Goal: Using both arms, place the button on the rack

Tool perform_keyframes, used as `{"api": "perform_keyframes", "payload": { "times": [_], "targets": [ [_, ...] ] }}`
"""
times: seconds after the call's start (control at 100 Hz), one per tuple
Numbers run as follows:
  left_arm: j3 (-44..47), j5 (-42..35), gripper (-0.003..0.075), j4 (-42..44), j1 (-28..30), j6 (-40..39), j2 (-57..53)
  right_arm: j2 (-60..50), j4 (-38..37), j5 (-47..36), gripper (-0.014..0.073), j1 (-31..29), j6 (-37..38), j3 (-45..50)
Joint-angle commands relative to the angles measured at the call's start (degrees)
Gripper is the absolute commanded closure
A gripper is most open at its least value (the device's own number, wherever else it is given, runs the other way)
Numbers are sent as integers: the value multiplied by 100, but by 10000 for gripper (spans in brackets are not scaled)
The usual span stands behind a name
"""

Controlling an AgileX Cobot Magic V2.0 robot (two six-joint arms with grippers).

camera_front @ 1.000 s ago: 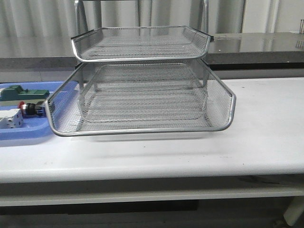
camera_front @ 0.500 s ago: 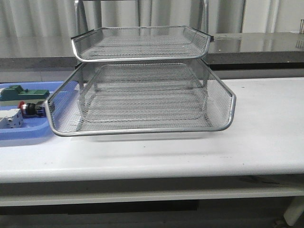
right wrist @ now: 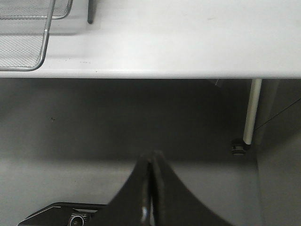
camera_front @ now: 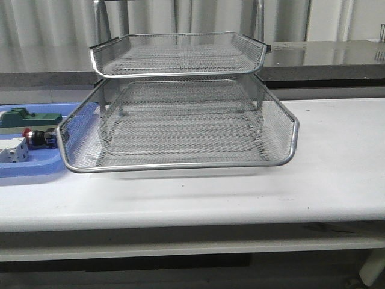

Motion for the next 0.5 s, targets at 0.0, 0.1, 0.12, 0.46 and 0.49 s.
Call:
{"api": "perform_keyframes", "payload": {
  "times": [0.0, 0.1, 0.12, 0.46, 0.49],
  "targets": [
    [-288, -160, 741, -32, 4, 60, 39, 52, -117, -173, 662, -36, -14, -167],
    [-301, -160, 741, -32, 4, 266, 128, 52, -117, -173, 662, -36, -14, -167],
    [-301, -160, 741, -32, 4, 276, 125, 52, -117, -173, 662, -36, -14, -167],
    [-301, -74, 269, -32, 4, 493, 125, 52, -117, -173, 662, -36, -14, -167],
    [-301, -64, 197, -32, 4, 493, 125, 52, -117, -173, 662, -36, -14, -167]
  ]
}}
